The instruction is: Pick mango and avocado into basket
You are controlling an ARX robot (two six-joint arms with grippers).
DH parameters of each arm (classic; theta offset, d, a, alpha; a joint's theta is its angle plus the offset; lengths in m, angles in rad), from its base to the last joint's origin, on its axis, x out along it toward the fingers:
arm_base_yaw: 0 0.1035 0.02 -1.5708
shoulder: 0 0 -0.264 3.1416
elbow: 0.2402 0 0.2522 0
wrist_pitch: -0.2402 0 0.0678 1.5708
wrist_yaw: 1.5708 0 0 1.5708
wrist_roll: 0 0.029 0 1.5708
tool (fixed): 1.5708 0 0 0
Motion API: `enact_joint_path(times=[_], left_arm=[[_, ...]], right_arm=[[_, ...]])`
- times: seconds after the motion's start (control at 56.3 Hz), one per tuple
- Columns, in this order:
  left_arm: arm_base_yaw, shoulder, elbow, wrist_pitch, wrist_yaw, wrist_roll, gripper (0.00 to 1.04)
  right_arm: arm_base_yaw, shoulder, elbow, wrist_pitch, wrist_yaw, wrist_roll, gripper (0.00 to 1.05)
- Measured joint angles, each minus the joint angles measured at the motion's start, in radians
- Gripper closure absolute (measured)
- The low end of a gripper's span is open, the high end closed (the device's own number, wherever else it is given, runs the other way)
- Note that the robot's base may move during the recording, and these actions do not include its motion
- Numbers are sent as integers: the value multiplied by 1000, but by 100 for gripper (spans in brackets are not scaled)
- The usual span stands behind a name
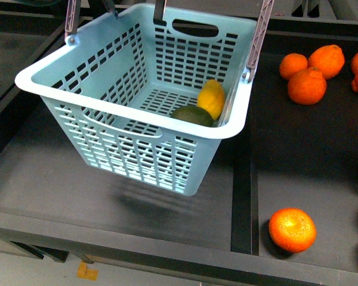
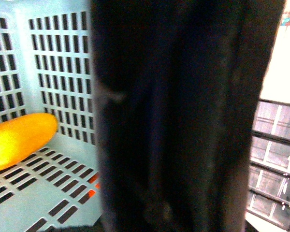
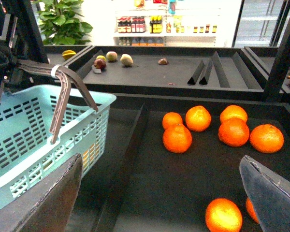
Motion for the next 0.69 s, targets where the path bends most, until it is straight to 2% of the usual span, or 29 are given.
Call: enact_joint_path(times=[0.266,0.39,0.55,0.639,0.692], left_arm=[[12,31,-89,87,45,8,92],[7,3,-182,155,45,-13,92],[2,-40,-279,171,34,-42,92],[1,-71,-328,168,25,-78,76],[1,-94,-371,187,7,-103,62]], right_arm=[[0,0,0,0,0,0,9],[0,0,0,0,0,0,9],[0,0,0,0,0,0,9],[0,0,0,0,0,0,9],[0,0,0,0,0,0,9]])
